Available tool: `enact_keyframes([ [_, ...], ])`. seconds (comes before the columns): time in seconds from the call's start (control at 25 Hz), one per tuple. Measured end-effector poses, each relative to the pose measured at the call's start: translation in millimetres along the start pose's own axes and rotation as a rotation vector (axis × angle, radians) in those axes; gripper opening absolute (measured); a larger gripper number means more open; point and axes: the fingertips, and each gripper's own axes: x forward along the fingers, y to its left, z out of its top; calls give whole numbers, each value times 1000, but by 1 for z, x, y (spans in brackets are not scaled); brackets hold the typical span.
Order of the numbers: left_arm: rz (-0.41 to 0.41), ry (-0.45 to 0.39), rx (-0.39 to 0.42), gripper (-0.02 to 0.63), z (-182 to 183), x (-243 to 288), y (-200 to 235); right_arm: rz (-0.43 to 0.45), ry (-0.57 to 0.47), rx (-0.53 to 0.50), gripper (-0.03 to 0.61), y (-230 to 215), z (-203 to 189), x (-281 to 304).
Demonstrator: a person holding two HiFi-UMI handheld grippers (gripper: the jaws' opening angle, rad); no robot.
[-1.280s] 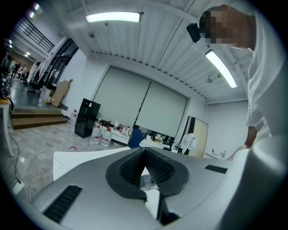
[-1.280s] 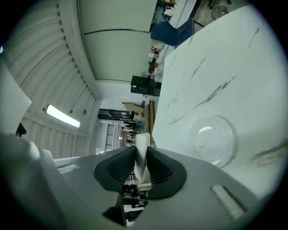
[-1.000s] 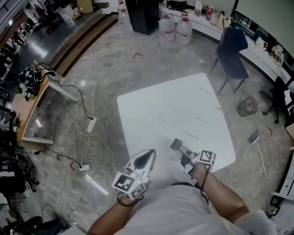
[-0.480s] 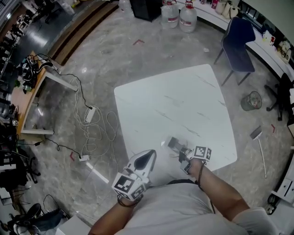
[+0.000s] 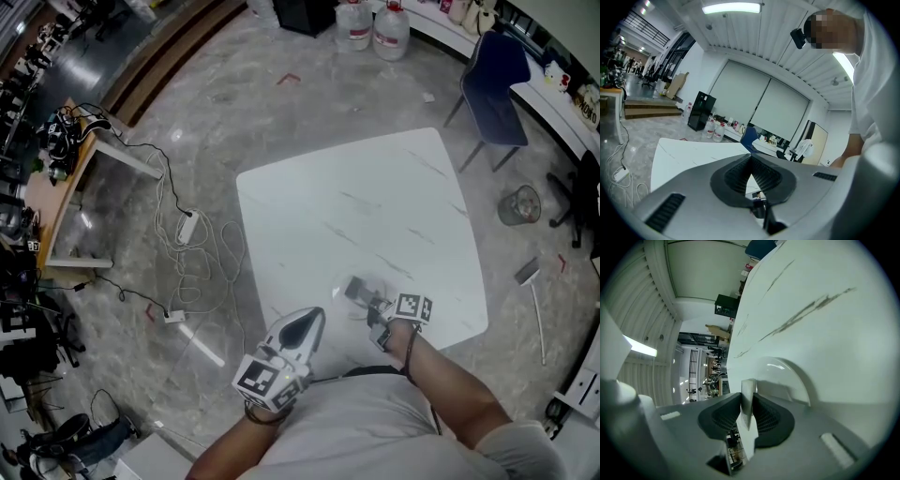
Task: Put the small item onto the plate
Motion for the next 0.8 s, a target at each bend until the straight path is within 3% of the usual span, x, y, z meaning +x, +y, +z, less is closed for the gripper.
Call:
enact_keyframes([
  [0.28, 9, 4, -12, 5, 5, -3, 11, -38, 6, 8, 88, -1, -3, 6],
  [0.52, 1, 11, -15, 6, 8, -2, 13, -67, 9, 12, 142, 0, 0, 4],
  [0.8, -24, 9, -18, 6, 7, -2, 16, -190, -1, -14, 192, -4, 5, -2],
])
